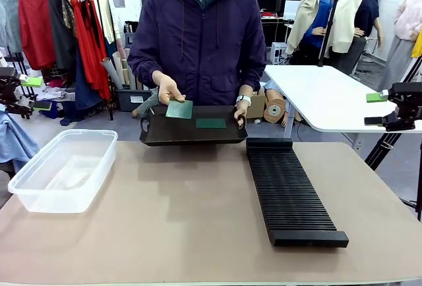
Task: Sort PCBs into racks and boxes based on the side picked up.
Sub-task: Pick up the Blank PCB handed by the Human.
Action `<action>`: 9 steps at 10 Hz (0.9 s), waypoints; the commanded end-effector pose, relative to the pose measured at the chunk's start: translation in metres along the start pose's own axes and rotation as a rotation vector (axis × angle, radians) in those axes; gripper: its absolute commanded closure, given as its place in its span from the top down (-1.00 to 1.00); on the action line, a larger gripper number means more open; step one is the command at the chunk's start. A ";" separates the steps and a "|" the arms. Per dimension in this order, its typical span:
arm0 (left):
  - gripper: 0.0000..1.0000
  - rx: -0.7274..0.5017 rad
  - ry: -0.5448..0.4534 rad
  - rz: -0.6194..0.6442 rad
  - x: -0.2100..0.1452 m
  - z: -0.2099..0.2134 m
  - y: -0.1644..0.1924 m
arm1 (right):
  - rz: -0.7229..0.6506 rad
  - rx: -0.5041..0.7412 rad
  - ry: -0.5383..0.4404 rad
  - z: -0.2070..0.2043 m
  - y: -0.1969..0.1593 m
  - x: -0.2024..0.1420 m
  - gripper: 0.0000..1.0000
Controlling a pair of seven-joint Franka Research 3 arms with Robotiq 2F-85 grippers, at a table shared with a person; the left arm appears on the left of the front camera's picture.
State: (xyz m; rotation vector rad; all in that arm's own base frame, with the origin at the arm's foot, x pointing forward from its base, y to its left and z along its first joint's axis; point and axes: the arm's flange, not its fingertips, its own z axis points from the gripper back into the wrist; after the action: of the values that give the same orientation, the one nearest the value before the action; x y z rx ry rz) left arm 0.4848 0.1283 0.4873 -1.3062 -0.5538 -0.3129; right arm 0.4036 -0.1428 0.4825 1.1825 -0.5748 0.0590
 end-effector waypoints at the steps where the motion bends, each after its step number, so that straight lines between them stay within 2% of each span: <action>1: 1.00 -0.001 0.000 -0.002 0.000 0.000 -0.001 | -0.004 0.000 0.007 0.001 0.002 0.001 1.00; 9: 1.00 0.000 0.000 0.000 0.000 0.000 0.000 | -0.004 0.000 0.007 0.001 0.002 0.001 1.00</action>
State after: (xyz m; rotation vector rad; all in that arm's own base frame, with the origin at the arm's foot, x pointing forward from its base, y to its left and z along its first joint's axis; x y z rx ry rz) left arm 0.4849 0.1283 0.4872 -1.3063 -0.5536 -0.3128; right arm 0.4036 -0.1429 0.4825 1.1824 -0.5748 0.0588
